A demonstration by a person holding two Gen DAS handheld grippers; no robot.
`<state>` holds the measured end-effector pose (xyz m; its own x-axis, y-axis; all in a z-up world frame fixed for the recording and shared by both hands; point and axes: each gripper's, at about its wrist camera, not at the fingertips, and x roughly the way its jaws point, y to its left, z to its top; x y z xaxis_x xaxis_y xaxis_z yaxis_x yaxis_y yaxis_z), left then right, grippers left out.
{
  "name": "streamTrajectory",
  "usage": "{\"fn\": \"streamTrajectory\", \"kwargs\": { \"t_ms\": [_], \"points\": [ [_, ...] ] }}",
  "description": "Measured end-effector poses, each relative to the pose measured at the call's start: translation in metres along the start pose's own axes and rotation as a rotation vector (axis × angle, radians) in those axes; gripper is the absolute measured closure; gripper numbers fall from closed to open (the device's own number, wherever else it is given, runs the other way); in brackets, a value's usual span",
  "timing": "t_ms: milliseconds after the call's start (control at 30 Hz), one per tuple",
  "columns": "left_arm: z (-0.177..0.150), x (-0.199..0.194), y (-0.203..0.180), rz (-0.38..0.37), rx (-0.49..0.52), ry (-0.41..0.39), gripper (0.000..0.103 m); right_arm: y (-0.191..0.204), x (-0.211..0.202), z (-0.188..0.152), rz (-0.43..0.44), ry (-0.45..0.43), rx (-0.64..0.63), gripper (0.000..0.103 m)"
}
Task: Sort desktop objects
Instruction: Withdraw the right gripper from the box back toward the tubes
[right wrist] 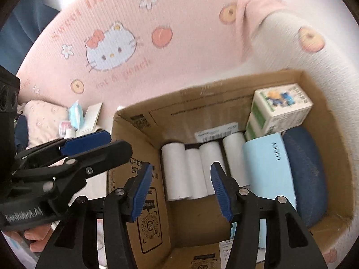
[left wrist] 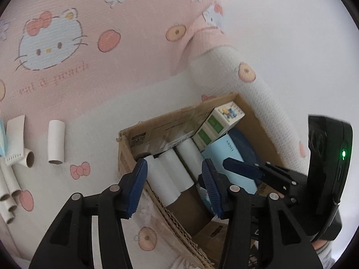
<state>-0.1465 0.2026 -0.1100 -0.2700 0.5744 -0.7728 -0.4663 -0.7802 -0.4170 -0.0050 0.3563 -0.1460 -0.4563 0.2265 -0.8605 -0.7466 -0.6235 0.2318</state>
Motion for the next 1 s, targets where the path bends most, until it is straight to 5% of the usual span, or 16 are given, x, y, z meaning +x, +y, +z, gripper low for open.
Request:
{"fn": "streamTrajectory", "kwargs": {
  "t_ms": [167, 233, 267, 467, 700, 1000],
  "points": [
    [-0.015, -0.019, 0.011, -0.031, -0.039, -0.087, 0.057, 0.007, -0.027, -0.008, -0.012, -0.104, -0.006, 0.040],
    [-0.020, -0.022, 0.017, -0.039, -0.065, -0.090, 0.089, 0.013, -0.032, -0.014, -0.029, -0.134, -0.008, 0.039],
    [-0.022, -0.023, 0.020, -0.045, -0.081, -0.085, 0.094, 0.017, -0.034, -0.017, -0.045, -0.145, -0.013, 0.039],
    [-0.039, -0.034, 0.040, -0.094, -0.133, -0.110, 0.095, 0.039, -0.043, -0.035, -0.118, -0.237, -0.063, 0.039],
    [-0.087, -0.051, 0.054, -0.001, -0.049, -0.153, 0.095, 0.078, -0.054, -0.060, -0.260, -0.393, -0.197, 0.030],
    [-0.147, -0.072, 0.089, 0.118, 0.051, -0.182, 0.095, 0.145, -0.041, -0.090, -0.241, -0.422, -0.386, 0.028]
  ]
}}
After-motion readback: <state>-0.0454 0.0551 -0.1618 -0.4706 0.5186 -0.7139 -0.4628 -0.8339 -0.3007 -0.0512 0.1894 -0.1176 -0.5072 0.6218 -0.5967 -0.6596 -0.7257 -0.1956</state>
